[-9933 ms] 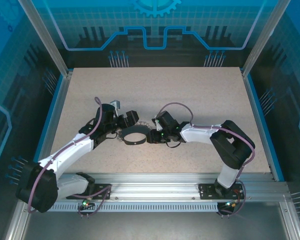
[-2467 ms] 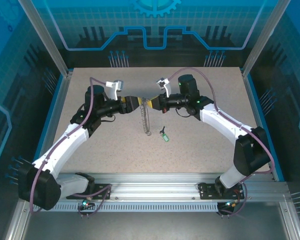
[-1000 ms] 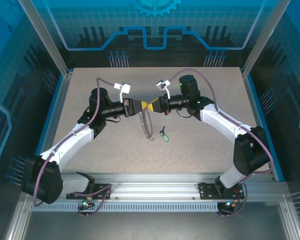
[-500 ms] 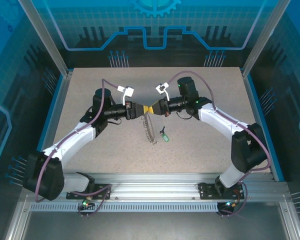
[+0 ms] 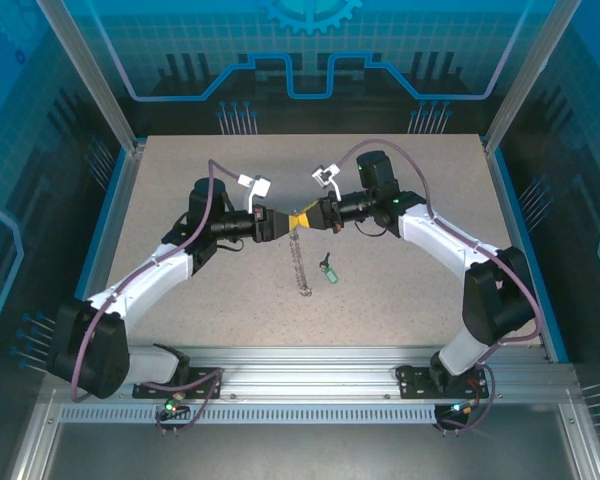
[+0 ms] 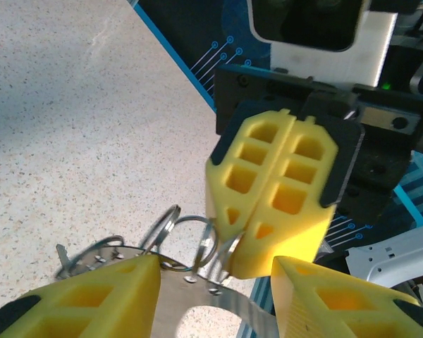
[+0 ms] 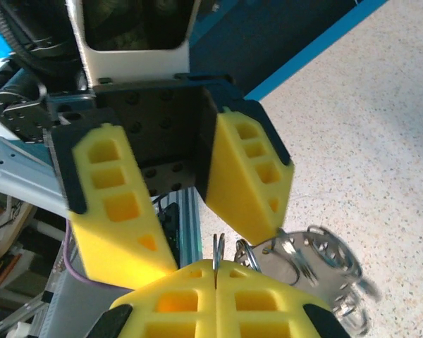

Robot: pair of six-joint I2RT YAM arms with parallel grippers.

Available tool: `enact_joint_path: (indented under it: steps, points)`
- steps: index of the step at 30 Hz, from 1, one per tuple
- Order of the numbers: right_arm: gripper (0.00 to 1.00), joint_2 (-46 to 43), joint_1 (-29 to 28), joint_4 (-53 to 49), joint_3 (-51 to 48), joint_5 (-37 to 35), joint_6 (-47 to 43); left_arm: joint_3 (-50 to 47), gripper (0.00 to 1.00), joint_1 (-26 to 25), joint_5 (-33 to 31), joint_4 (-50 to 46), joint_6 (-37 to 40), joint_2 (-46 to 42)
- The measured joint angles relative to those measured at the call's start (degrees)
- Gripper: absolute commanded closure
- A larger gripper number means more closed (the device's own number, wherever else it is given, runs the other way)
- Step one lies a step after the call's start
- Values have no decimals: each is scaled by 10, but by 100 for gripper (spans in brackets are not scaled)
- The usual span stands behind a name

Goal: Put the keys on the keyring

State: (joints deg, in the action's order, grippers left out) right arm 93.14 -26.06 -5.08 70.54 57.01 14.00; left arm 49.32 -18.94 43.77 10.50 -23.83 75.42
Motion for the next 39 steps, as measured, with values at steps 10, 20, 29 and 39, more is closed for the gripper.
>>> enact_joint_path:
  steps: [10,20,29,39]
  points:
    - [100,0,4,0,2,5,-4,-1,66,0,2,25,-27,1]
    - [100,0,6,5,2,8,-3,-16,76,0,1,63,-63,1]
    - [100,0,6,13,2,14,-1,-19,77,-1,5,92,-78,1]
    - [77,-4,11,13,1,7,11,-19,100,-4,9,100,-77,1]
